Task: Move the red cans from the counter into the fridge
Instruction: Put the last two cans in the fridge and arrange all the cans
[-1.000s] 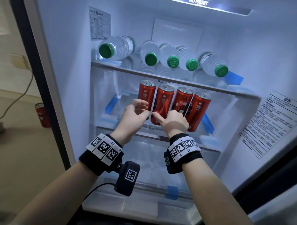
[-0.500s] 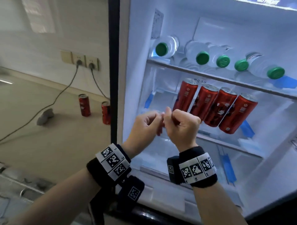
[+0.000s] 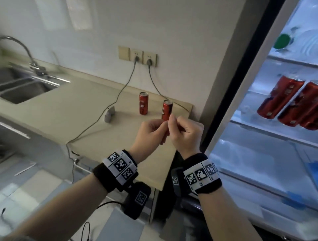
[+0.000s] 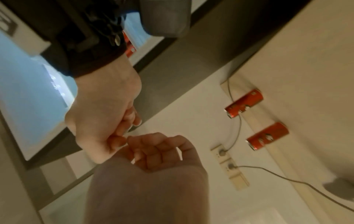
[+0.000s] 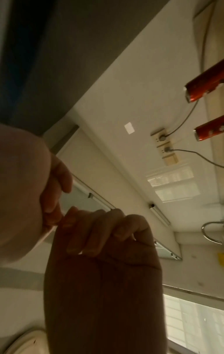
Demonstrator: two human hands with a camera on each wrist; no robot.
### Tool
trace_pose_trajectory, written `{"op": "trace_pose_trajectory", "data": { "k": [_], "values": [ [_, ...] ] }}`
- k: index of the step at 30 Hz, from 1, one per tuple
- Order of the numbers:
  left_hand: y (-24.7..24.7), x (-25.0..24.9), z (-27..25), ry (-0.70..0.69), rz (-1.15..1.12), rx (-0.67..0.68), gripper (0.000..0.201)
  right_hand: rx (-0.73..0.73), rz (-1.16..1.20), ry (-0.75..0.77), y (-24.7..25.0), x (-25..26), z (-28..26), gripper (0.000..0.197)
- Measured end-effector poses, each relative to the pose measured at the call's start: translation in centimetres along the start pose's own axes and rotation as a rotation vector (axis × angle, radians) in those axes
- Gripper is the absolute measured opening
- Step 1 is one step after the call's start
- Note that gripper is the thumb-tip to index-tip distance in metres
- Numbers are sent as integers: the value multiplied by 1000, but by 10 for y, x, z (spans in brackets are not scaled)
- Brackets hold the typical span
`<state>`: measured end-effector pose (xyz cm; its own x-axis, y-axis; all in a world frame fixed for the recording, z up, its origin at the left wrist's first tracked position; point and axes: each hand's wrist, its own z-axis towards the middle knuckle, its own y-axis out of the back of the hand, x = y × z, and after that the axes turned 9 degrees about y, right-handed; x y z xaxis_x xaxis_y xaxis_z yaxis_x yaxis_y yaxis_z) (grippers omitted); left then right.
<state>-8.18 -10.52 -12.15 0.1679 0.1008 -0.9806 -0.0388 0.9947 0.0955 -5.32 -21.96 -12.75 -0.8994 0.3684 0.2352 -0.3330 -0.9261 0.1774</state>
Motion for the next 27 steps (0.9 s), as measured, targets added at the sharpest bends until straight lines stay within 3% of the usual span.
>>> {"op": "trace_pose_trajectory", "data": {
  "k": [7,14,17,21,24,27],
  "values": [
    [54,31,34,125,40,-160,41,159,18,-206,-66,-22,-17,38],
    [76,66,112,245,3,-218,35,160,-129,-357,-120,-93,-15,47],
    [83,83,158,306,12,-242,29,134,-217,-600,-141,-138,-14,55],
    [92,106,221,484,0,-252,11,212,-280,-1079,-159,-194,-8,21],
    [99,129,262,677,25,-190,5,268,-183,-1340,-171,-230,-14,39],
    [104,153,293,836,13,-164,36,282,-201,-1407,-181,-254,-26,52]
  ]
}}
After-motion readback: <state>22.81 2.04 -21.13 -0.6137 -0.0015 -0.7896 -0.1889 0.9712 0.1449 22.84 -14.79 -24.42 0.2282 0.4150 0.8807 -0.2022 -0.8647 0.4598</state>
